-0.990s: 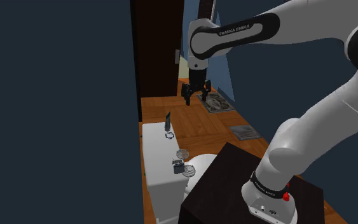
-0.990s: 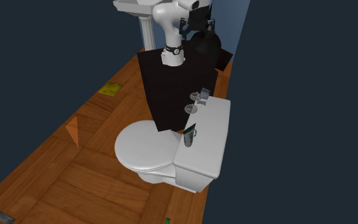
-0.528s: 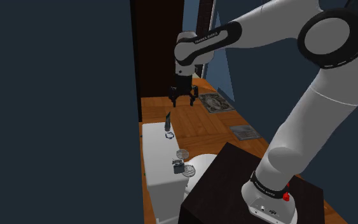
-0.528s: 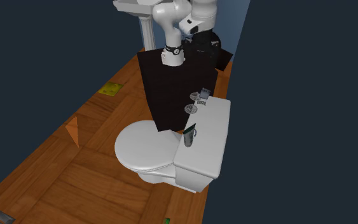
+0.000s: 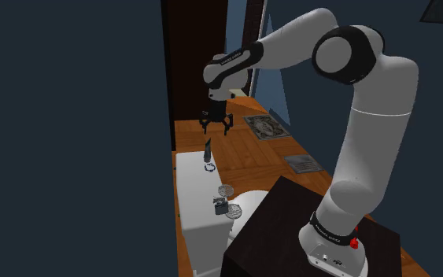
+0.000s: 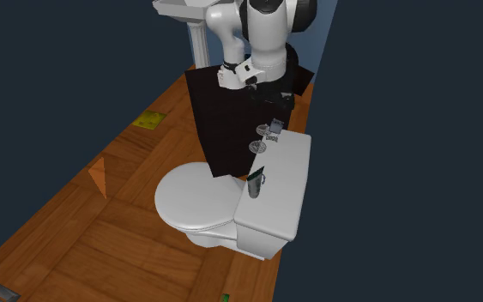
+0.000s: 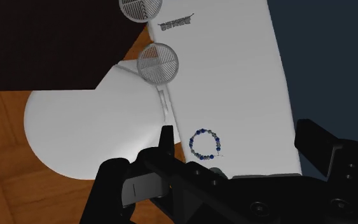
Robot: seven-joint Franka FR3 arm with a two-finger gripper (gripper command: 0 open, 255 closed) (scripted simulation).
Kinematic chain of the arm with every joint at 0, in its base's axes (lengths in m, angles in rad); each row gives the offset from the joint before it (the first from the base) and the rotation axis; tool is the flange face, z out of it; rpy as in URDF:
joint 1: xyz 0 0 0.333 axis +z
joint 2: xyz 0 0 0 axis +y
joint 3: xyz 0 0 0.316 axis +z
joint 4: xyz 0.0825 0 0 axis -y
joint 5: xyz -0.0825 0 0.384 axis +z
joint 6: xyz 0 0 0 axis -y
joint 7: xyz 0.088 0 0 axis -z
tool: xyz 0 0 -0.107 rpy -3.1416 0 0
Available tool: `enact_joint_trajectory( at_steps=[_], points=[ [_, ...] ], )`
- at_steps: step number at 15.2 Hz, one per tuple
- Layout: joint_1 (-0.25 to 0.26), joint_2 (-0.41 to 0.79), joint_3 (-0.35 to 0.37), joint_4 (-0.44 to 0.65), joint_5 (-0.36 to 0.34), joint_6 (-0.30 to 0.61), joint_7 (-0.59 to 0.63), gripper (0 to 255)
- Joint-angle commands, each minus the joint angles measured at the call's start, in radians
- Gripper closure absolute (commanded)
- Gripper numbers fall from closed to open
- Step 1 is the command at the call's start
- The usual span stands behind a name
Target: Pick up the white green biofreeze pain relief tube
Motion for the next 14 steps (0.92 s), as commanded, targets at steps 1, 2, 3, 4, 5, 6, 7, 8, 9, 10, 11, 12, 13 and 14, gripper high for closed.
enact_joint_trajectory(
  at_steps=[1, 2, 3, 4, 5, 6, 7, 8, 9, 10, 11, 12, 13, 14],
  points=[
    [-0.009, 0.079, -0.005, 0.057, 0.032, 0.02, 0.035, 0],
    [-0.015, 0.116, -0.009, 0.089, 0.047, 0.025, 0.05, 0],
    [-0.022, 0.154, -0.012, 0.12, 0.062, 0.029, 0.065, 0],
    [-0.029, 0.191, -0.015, 0.153, 0.077, 0.032, 0.08, 0],
    [-0.036, 0.227, -0.017, 0.186, 0.092, 0.035, 0.095, 0],
    [-0.044, 0.264, -0.02, 0.22, 0.107, 0.037, 0.111, 0],
    [-0.053, 0.301, -0.022, 0.254, 0.121, 0.038, 0.126, 0],
    [-0.061, 0.338, -0.024, 0.29, 0.136, 0.039, 0.142, 0],
    [-0.071, 0.375, -0.026, 0.326, 0.15, 0.039, 0.159, 0],
    [-0.08, 0.412, -0.027, 0.362, 0.164, 0.039, 0.175, 0],
    [-0.09, 0.449, -0.029, 0.4, 0.178, 0.038, 0.192, 0],
    [-0.1, 0.486, -0.03, 0.438, 0.192, 0.036, 0.209, 0],
    [-0.11, 0.521, -0.031, 0.475, 0.204, 0.035, 0.226, 0],
    [-0.111, 0.53, -0.03, 0.475, 0.205, 0.043, 0.223, 0]
  ],
)
